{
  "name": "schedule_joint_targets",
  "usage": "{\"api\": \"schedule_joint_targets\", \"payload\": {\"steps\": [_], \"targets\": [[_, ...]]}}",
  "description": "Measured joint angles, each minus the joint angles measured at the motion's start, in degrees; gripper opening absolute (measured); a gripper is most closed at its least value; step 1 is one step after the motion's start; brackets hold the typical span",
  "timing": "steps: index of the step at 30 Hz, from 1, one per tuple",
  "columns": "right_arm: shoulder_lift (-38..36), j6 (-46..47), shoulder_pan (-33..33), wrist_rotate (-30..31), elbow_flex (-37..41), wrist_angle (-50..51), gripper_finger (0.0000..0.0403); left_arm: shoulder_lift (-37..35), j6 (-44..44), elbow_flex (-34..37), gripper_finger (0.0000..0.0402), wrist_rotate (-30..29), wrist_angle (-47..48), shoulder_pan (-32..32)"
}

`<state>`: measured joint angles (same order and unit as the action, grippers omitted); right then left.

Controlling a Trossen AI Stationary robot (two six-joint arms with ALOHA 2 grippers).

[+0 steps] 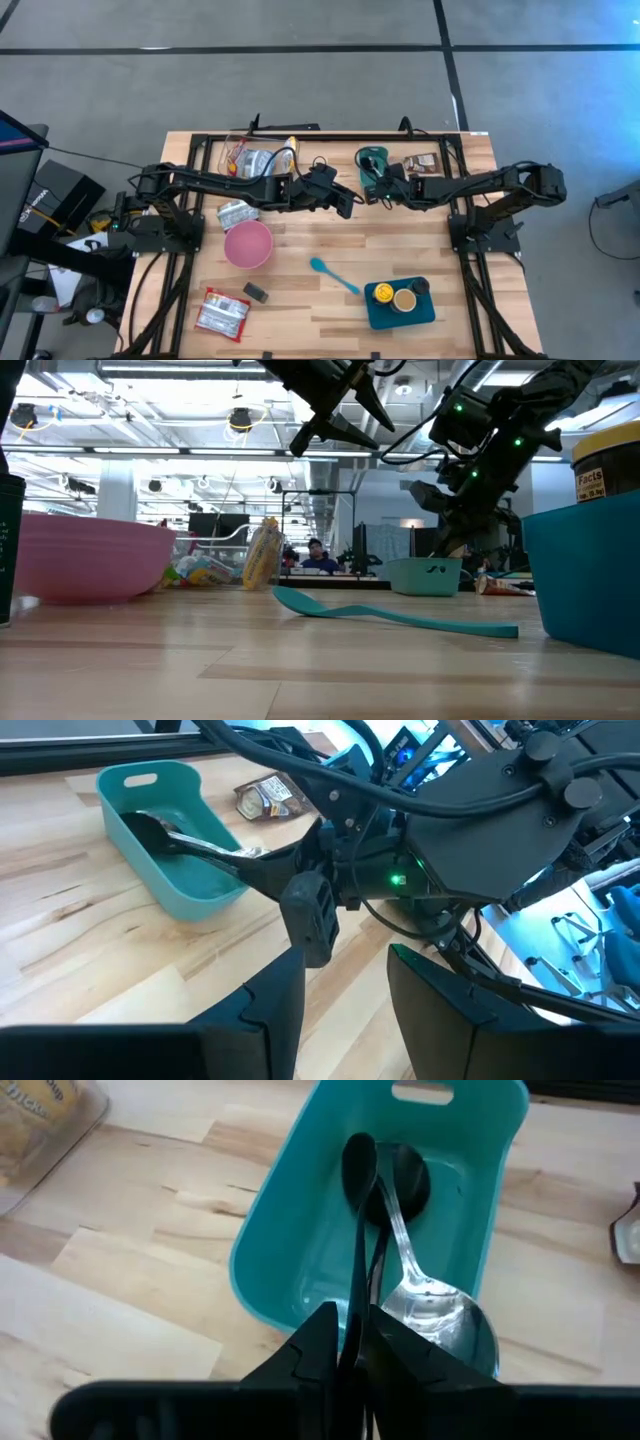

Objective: Pick & Place Food Item
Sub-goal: Put the black spoon into the green bin, then put the blue baby spoon into the green bin

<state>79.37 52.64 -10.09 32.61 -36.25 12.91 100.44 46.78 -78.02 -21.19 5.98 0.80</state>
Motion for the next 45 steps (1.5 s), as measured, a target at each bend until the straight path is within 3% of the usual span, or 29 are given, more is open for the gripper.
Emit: {"api": "schedule_joint_targets", "payload": {"steps": [10,27,45], "targets": [[-0.2,0.0,0.0,-1.3,0.0,1.8,0.0043,0.0,0.0,0.0,0.014,0.0,0.0,0.0],[-7.4,-2.1,-2.2,-2.9,0.0,7.8,0.0043,0.0,0.0,0.0,0.014,-0.3,0.0,0.0],[-7.5,-7.1,-4.0,-5.3,-3.3,11.9,0.0098,0.0,0.0,0.0,0.014,-0.2,0.0,0.0]]}}
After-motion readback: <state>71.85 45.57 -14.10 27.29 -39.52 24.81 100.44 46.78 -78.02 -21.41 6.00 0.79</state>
